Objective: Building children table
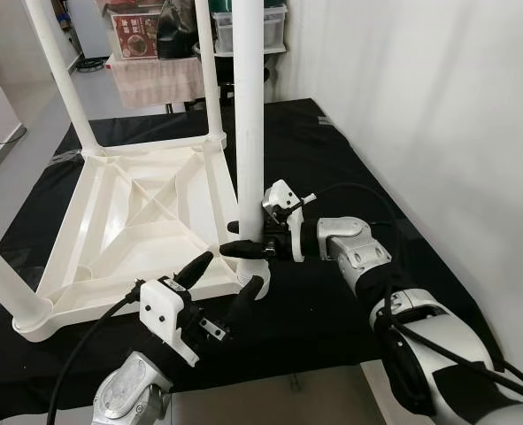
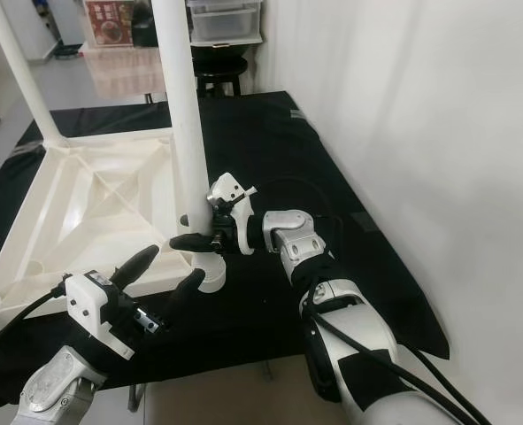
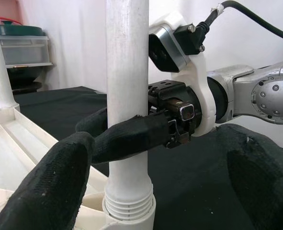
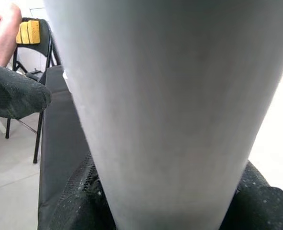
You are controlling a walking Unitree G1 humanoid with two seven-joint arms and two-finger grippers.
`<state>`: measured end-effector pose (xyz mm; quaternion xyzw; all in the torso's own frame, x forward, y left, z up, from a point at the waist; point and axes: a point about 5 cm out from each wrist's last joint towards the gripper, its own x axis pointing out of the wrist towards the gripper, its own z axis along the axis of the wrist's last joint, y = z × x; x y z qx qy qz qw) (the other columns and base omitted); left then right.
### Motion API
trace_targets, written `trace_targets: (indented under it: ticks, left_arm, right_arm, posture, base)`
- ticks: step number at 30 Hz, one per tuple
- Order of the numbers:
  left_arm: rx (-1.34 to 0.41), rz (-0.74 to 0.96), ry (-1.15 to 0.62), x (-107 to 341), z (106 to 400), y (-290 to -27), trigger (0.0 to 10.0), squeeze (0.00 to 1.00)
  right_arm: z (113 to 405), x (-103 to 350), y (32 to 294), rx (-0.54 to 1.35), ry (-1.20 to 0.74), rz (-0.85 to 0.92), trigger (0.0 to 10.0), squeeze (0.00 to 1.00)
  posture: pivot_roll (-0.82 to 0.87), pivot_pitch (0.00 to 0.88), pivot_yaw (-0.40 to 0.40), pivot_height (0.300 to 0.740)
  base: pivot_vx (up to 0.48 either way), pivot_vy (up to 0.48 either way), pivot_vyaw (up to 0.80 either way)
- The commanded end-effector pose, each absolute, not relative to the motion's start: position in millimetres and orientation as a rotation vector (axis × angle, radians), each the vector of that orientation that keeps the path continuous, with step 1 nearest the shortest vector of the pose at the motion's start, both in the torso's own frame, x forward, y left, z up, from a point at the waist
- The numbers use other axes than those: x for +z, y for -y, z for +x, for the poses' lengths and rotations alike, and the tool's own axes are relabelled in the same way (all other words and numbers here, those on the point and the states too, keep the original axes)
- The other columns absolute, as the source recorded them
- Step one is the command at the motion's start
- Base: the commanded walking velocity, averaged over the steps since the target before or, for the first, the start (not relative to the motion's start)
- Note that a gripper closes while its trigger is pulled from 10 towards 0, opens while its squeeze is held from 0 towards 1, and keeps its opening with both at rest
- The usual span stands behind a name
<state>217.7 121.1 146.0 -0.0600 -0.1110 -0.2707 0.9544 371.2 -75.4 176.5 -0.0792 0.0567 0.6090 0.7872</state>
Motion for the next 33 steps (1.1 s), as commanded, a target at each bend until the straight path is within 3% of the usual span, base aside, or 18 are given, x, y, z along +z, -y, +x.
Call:
trace_targets:
  ticks: [1,5,7,8,9,11,13,21,22,23,24,25,26,28,30,31,33]
  left_arm:
    - [-0.548,-0.117,0.210,145,215,-122,10.0,0.00]
    - [-0.547,-0.118,0.211,145,215,-123,10.0,0.00]
    - [-0.546,-0.119,0.212,146,214,-125,10.0,0.00]
    - [-0.546,-0.119,0.212,146,214,-125,10.0,0.00]
    - [-0.545,-0.119,0.212,146,214,-127,10.0,0.00]
    - [-0.543,-0.120,0.213,147,215,-129,10.0,0.00]
    - [-0.544,-0.119,0.211,146,215,-130,10.0,0.00]
    - [-0.544,-0.113,0.205,144,219,-130,10.0,0.00]
    - [-0.541,-0.113,0.205,144,220,-130,10.0,0.00]
    - [-0.541,-0.113,0.205,144,220,-130,10.0,0.00]
    - [-0.539,-0.113,0.205,143,220,-130,10.0,0.00]
    - [-0.541,-0.114,0.203,143,220,-130,10.0,0.00]
    - [-0.544,-0.116,0.201,143,220,-130,10.0,0.00]
    - [-0.548,-0.118,0.199,143,220,-129,10.0,0.00]
    - [-0.548,-0.118,0.199,143,220,-129,10.0,0.00]
    - [-0.549,-0.120,0.200,143,220,-128,10.0,0.00]
    - [-0.548,-0.121,0.202,143,220,-127,10.0,0.00]
  right_arm:
    - [372,175,75,1.290,-0.109,-0.173,0.0,0.00]
    - [375,173,83,1.163,-0.082,-0.240,0.0,0.00]
    - [379,164,86,0.918,-0.090,-0.270,0.0,0.00]
    - [379,164,86,0.918,-0.090,-0.270,0.0,0.00]
    - [381,159,88,0.634,-0.094,-0.231,0.0,0.00]
    - [351,141,79,0.454,-0.131,-0.158,0.0,0.00]
    - [336,135,71,0.485,-0.127,-0.185,0.0,0.00]
    - [347,135,69,0.459,-0.103,-0.195,0.0,0.00]
    - [348,136,65,0.468,-0.104,-0.189,8.0,0.00]
    - [348,136,65,0.468,-0.104,-0.189,8.0,0.00]
    - [346,140,62,0.471,-0.109,-0.179,10.0,0.00]
    - [345,143,58,0.499,-0.112,-0.180,10.0,0.02]
    - [345,151,52,0.571,-0.086,-0.149,10.0,1.00]
    - [345,165,45,0.704,-0.023,-0.116,10.0,1.00]
    - [345,165,45,0.704,-0.023,-0.116,10.0,1.00]
    - [345,181,45,0.907,0.052,-0.116,10.0,0.37]
    - [346,188,48,1.012,0.084,-0.124,10.0,0.37]
  posture:
    - [-0.02,0.050,-0.009,0.740]
    - [-0.02,0.057,-0.011,0.740]
    - [-0.03,0.063,-0.013,0.740]
    - [-0.03,0.063,-0.013,0.740]
    - [-0.04,0.071,-0.005,0.740]
    - [-0.05,0.079,0.016,0.740]
    - [-0.06,0.071,0.029,0.740]
    - [-0.05,0.039,0.021,0.740]
    - [-0.05,0.031,0.022,0.740]
    - [-0.05,0.031,0.022,0.740]
    - [-0.05,0.030,0.025,0.740]
    - [-0.05,0.030,0.025,0.740]
    - [-0.04,0.023,0.029,0.740]
    - [-0.04,0.021,0.025,0.740]
    - [-0.04,0.021,0.025,0.740]
    - [-0.03,0.019,0.013,0.740]
    - [-0.03,0.020,0.012,0.740]
  base:
    - [0.000,0.000,0.00]
    - [0.000,0.000,0.00]
    - [0.000,0.000,0.00]
    - [0.000,0.000,0.00]
    - [0.000,0.000,0.00]
    - [0.000,0.000,0.00]
    - [0.000,0.000,0.00]
    - [0.000,0.000,0.00]
    - [0.000,0.000,0.00]
    - [0.000,0.000,0.00]
    - [0.000,0.000,0.00]
    - [0.000,0.000,0.00]
    - [0.000,0.000,0.00]
    - [0.000,0.000,0.00]
    - [0.000,0.000,0.00]
    - [0.000,0.000,0.00]
    - [0.000,0.000,0.00]
